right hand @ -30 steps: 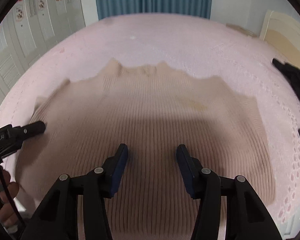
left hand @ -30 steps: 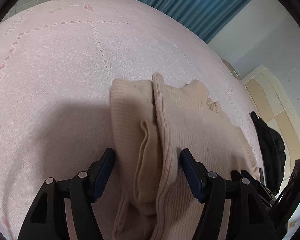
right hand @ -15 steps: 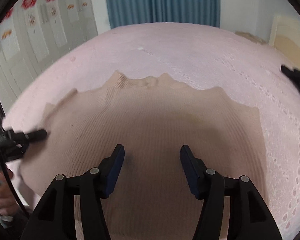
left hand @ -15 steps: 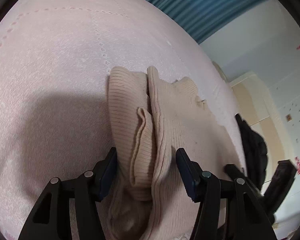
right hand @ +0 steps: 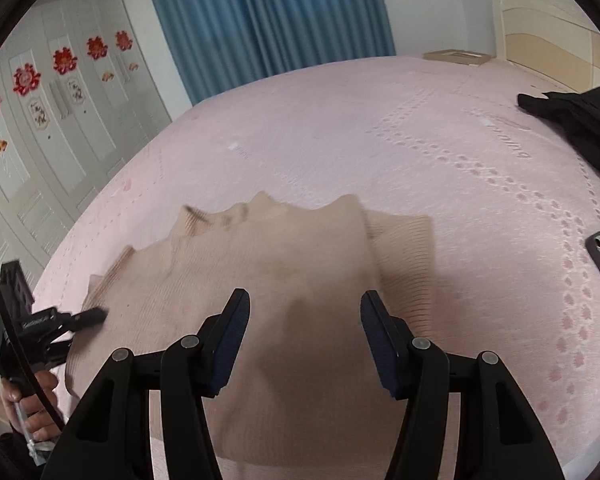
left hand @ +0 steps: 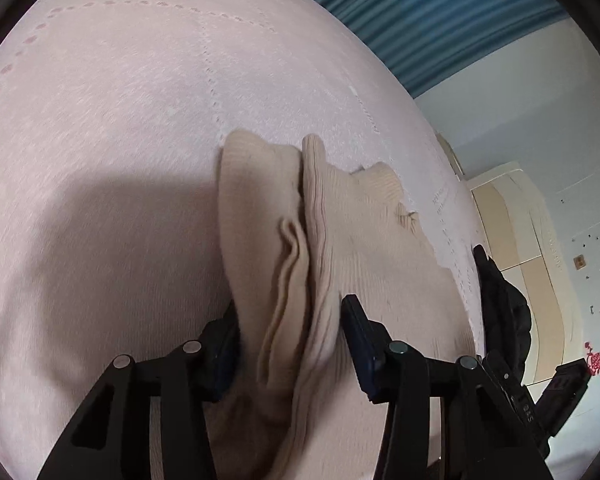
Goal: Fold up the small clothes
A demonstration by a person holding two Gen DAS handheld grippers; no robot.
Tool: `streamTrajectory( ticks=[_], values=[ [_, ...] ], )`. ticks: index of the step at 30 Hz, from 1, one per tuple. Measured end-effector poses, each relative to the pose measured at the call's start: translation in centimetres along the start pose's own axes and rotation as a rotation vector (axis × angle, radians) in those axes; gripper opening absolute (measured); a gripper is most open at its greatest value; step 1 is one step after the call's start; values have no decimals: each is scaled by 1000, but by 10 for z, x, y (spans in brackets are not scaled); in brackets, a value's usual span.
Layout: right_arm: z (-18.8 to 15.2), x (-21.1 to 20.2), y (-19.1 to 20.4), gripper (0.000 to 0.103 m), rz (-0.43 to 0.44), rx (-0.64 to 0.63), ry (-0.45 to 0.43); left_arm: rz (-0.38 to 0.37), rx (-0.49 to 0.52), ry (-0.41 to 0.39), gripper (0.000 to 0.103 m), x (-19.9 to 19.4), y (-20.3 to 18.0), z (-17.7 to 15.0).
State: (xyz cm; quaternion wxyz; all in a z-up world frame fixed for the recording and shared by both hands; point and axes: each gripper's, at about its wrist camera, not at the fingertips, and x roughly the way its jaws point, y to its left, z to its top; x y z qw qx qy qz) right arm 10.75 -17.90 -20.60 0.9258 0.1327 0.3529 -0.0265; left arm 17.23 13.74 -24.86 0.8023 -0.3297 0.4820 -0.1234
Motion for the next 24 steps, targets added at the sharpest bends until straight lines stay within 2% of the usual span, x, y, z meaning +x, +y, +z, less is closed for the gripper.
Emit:
streamTrajectory(
  ticks=[3, 6, 10, 18, 24],
  values=[
    [1, -8, -14, 57, -14, 14, -20, 51, 2, -3, 35, -3, -2, -3],
    [-2, -18, -29, 57, -11, 38, -31, 68, -37, -8, 26, -4, -9, 0],
    [-10, -35, -54, 57, 14, 84, -45, 117, -16, -56, 24, -15, -35, -1],
    [-17, -69, -122, 57, 0, 216, -65, 206, 49, -129, 22, -32, -139, 1],
    [-27, -95, -147, 57, -83, 187, -72, 290, 197, -132, 22, -5, -238, -20]
  ],
)
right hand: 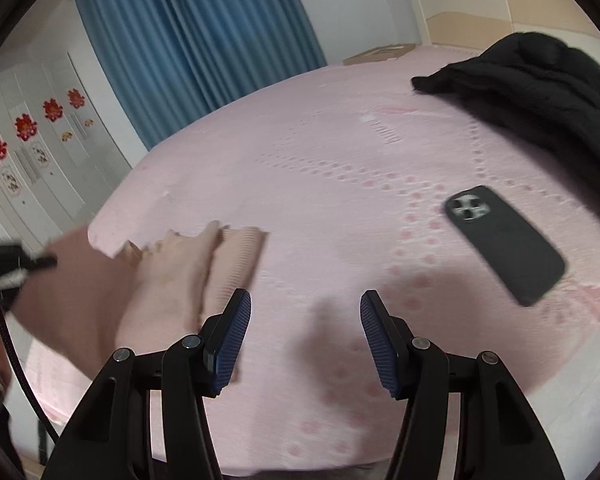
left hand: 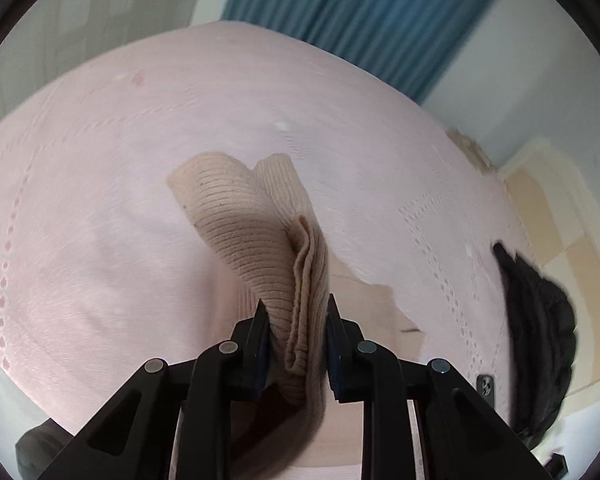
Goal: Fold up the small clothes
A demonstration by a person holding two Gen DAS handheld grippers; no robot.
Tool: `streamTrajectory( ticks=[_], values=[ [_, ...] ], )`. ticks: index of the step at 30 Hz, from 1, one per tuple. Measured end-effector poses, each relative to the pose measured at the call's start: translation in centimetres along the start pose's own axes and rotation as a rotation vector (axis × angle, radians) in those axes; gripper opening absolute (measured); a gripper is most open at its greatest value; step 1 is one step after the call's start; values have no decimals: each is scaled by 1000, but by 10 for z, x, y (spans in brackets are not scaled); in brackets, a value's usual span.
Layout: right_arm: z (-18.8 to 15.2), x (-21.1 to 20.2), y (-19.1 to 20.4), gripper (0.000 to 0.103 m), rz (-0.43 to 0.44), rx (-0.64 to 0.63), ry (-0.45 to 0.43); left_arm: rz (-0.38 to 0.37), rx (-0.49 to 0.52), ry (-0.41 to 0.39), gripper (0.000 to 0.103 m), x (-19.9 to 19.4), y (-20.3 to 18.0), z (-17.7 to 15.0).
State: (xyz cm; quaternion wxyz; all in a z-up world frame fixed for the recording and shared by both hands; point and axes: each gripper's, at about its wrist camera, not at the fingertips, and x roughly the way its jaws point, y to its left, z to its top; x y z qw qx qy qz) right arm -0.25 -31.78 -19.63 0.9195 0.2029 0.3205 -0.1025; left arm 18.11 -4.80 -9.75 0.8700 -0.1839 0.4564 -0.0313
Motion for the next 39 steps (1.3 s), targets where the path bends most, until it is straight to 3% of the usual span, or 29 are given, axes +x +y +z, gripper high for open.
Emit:
streamTrajectory(
  ticks=[3, 6, 9, 12, 14, 16, 18, 22, 25, 27, 29, 30, 31, 32, 34, 37, 39],
  values=[
    [-5, -11, -14, 57, -45, -20, -17, 36, 103, 26, 22, 18, -56, -20],
    [-9, -16, -31, 57, -85, -16, -16, 20, 178, 92, 22, 41, -84, -45],
    [-14, -19, -43, 57, -77, 9, -1, -51, 179, 222, 27, 70, -97, -67],
    [-17, -21, -43, 57, -64, 5, 7, -178, 128, 320, 26, 83, -86, -73],
    [-17, -21, -35, 57, -20, 1, 13, -237, 115, 289, 27, 70, -72, -67],
    [-16, -19, -24, 57, 32, 1, 16, -254, 124, 241, 42, 54, -57, -57],
    [-12, -17, -4, 57, 118, -6, 18, -217, 149, 184, 52, 41, -37, -49],
    [-4, -6, 32, 61, 295, -6, 39, -105, 226, 106, 53, 20, 11, -52],
    [3, 12, 61, 61, 368, -9, 65, -51, 281, 92, 53, 16, 49, -66],
    [4, 29, 78, 61, 365, -13, 85, -45, 281, 91, 53, 15, 73, -73],
    [2, 47, 90, 61, 347, -10, 102, -87, 231, 102, 53, 17, 97, -77],
    [0, 60, 96, 54, 329, -7, 127, -108, 208, 109, 53, 18, 104, -78],
    [-3, 76, 103, 23, 304, -13, 169, -129, 187, 114, 53, 19, 110, -80],
    [-5, 85, 105, 14, 288, -28, 192, -146, 173, 117, 53, 20, 116, -81],
    [-7, 79, 105, 12, 289, -60, 147, -160, 166, 111, 53, 21, 124, -81],
    [-9, 41, 80, 6, 395, -18, -1, -179, 185, 94, 53, 21, 126, -78],
    [-16, 49, 71, 5, 268, -25, 43, -214, 194, 81, 53, 23, 122, -75]
  ],
)
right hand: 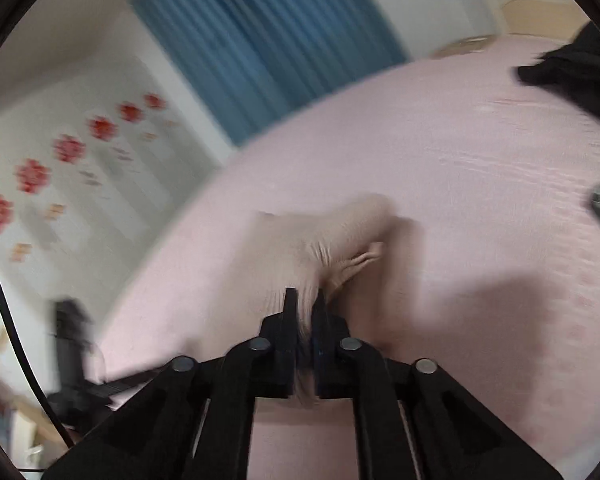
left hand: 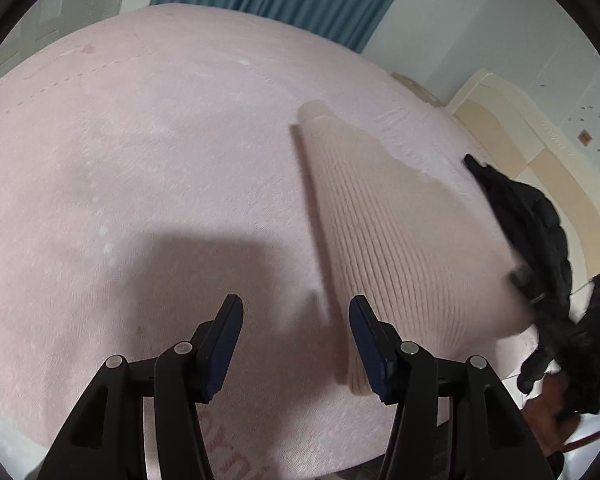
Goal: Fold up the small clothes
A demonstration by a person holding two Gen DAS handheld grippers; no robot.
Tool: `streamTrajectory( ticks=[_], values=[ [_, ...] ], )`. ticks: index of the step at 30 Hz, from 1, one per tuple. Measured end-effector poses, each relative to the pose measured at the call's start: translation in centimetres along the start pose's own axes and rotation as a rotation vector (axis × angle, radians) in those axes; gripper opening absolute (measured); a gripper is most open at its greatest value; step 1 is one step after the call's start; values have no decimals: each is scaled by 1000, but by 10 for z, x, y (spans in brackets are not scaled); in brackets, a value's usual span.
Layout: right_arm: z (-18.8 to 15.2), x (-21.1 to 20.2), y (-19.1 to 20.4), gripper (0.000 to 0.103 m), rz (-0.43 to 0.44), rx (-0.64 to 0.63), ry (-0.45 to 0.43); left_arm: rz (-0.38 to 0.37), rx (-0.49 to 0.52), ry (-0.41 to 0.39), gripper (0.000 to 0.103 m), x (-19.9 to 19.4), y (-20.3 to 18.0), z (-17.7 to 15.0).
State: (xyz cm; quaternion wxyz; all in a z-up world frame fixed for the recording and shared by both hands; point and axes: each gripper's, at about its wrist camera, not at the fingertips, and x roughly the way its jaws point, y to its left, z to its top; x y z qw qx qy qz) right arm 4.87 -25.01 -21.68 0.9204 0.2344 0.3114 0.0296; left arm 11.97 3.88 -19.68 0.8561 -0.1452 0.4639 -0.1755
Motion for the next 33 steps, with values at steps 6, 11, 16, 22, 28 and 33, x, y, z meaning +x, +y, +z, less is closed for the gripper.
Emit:
streamTrajectory(
  ticks=[6, 11, 16, 22, 28, 33],
  values=[
    [0, 20, -9, 7, -81, 14, 140, -69, -4, -34, 53, 7, -6, 7],
    [16, 22, 17, 30, -104, -85, 118, -101, -29, -43, 53, 7, 4, 9],
    [46, 51, 19, 37, -184, -72, 126, -77, -48, -49, 53, 14, 8, 12],
    [47, 31, 34, 13, -58, -250, -18, -74, -97, -82, 53, 9, 22, 16],
    [34, 56, -22, 17, -156, -53, 146, -81, -116, -70, 53, 10, 30, 17],
    [43, 51, -21, 43, -126, -34, 200, -60, -76, -81, 53, 9, 24, 16]
  ],
)
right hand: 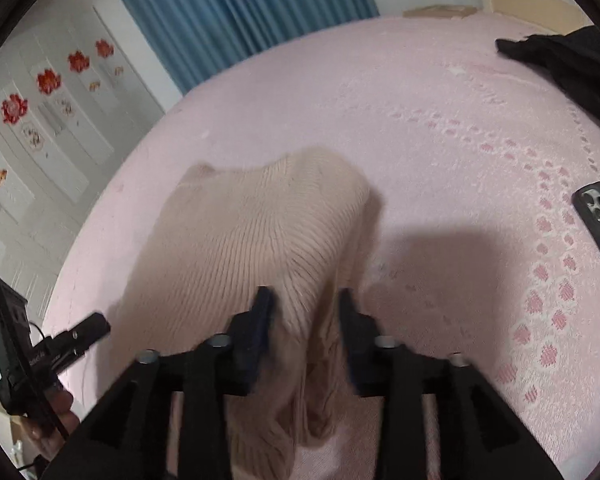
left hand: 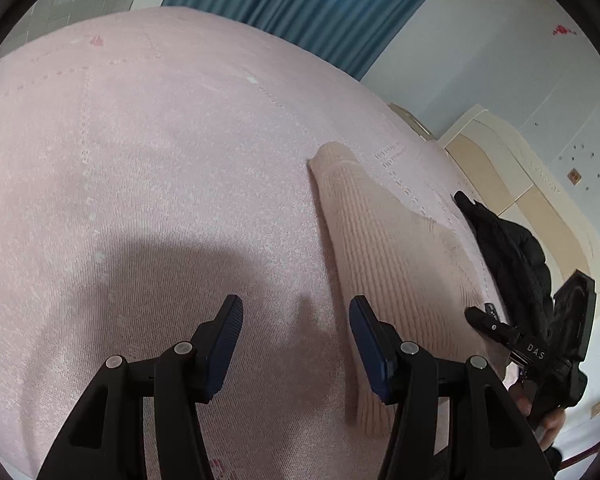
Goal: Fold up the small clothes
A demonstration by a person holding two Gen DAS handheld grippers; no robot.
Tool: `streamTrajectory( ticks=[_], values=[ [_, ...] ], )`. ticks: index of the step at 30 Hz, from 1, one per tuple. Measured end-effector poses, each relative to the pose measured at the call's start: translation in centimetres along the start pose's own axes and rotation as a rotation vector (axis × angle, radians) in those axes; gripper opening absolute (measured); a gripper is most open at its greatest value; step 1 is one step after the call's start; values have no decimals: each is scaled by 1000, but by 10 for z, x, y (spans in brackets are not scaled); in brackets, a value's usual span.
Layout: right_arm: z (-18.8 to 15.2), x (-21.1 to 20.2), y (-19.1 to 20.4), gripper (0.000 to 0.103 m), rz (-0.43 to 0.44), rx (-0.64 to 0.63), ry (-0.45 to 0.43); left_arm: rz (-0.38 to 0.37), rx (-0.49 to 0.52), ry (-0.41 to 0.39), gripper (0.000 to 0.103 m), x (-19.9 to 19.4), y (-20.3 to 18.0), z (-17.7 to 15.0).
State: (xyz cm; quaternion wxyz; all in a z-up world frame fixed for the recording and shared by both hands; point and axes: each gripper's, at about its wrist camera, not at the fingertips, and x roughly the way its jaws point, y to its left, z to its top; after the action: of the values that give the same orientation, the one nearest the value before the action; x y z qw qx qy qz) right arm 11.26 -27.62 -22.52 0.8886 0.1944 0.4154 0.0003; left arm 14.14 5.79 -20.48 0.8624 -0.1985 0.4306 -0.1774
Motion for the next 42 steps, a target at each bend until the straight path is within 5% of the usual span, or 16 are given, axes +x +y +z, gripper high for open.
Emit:
streamTrajectory(
  ticks=[6, 8, 12, 14, 15, 16, 22, 27, 37, 42],
  values=[
    [5, 32, -15, 76, 82, 139, 86, -13, 17, -15, 53, -3, -4, 2],
    [10, 43, -31, 79, 150, 224, 111, -13, 19, -16, 53, -3, -3, 2],
    [12, 49, -28, 81, 154, 195, 117, -29, 6, -12, 53, -2, -1, 4],
    [14, 53, -25, 77, 164, 159, 137, -36, -6, -13, 53, -2, 0, 5],
    [14, 55, -24, 61, 192, 164, 150, -40, -11, -14, 53, -3, 1, 5],
    [13, 59, -26, 56, 243, 192, 180, -45, -16, -15, 53, -3, 1, 5],
    [18, 41, -23, 37, 295, 244, 162, -51, -25, -32, 53, -7, 3, 5],
    [32, -13, 9, 35, 350, 197, 44, -70, -48, -51, 53, -15, 12, 6],
    [59, -97, 71, 34, 150, 101, -99, -39, -56, -110, 53, -34, 25, 12],
    [86, -93, 105, 34, 167, 128, -123, 5, -79, -122, 53, -40, 38, 14]
  ],
)
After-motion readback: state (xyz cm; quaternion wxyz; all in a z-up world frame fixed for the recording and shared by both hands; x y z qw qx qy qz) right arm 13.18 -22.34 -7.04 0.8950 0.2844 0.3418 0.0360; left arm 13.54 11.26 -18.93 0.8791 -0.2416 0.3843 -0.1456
